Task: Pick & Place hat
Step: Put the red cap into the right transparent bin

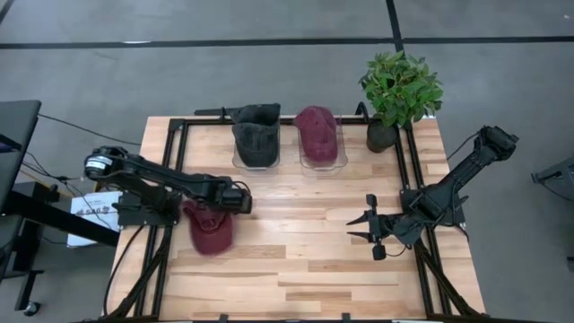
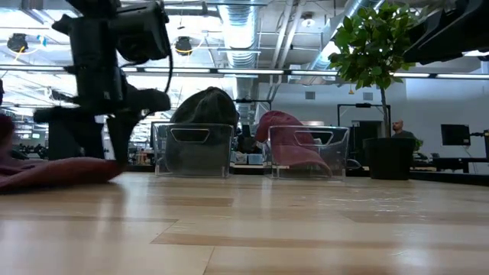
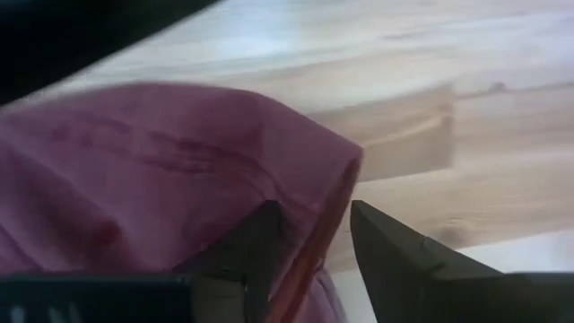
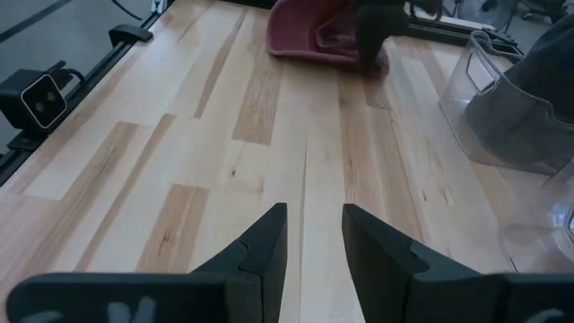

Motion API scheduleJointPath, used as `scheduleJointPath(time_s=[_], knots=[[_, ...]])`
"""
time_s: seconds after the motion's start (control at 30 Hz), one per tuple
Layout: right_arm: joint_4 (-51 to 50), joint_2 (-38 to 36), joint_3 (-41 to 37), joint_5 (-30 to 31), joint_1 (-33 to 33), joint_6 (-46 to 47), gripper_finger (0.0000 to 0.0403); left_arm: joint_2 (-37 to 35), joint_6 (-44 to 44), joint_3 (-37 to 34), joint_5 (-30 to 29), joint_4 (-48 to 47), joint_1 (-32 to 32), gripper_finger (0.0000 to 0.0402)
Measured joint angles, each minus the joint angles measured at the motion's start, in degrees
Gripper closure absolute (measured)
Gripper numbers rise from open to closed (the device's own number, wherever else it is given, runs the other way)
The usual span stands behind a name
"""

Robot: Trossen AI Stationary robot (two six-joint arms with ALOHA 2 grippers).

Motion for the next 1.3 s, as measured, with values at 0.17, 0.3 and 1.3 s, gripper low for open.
scheduleJointPath(time_s=[0.17,0.3,1.3], knots=[[0.0,0.0,0.0,0.0,0.0,0.0,0.0301,4.5,2.1,0.0,1.3,8.6,0.0,0.0305],[0.0,0.0,0.0,0.0,0.0,0.0,0.0301,7.2,3.2,0.2,2.8,15.4,-0.3,0.0350],[3.6,0.0,0.0,0.0,0.0,-1.1,0.0301,7.5,30.5,0.0,-7.4,72.4,-12.2,0.0386]])
